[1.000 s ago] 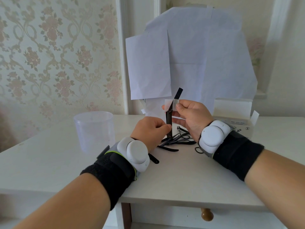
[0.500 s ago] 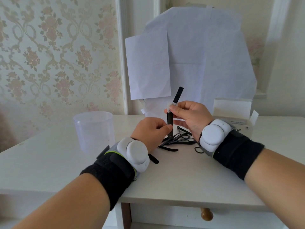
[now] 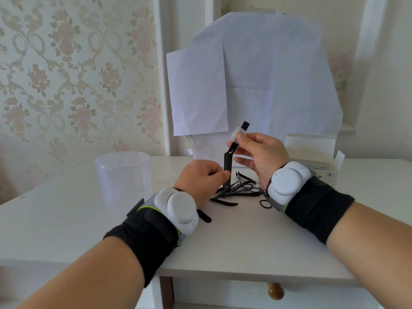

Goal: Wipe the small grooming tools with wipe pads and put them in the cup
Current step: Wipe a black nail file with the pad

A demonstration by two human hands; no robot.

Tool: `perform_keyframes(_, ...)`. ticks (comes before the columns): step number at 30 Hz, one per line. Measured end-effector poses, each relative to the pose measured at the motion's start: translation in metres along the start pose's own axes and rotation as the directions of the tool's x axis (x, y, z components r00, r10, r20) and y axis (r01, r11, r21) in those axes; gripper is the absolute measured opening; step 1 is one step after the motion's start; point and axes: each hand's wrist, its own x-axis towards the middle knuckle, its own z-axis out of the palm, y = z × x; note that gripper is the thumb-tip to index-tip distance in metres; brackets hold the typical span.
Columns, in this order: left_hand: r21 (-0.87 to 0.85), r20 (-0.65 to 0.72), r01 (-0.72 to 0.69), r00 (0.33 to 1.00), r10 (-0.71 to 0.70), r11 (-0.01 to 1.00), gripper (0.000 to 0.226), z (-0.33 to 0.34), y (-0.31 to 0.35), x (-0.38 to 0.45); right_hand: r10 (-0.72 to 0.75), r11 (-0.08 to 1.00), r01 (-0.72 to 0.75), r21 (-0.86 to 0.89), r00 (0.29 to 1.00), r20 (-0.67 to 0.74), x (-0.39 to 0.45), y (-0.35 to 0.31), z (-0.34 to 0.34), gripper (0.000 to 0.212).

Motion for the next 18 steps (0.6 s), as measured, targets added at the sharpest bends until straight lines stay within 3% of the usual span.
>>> perform_keyframes(7,0.038,0.018,-0.010,1.000,0.009,0.999,0.033,0.0009,0.0003,0.0004,-0.099,0.995,0.095,-0.030,0.982,-0.161,0.0015,-0.0074,-0.0013,0.015)
perform_keyframes(18,0.066,-0.004,-0.016,1.000,0.016,0.998,0.033,0.0011,-0.0002,0.0011,-0.085,0.996,0.083,-0.016,0.978,-0.191,0.0017,-0.0095,-0.0020,0.020)
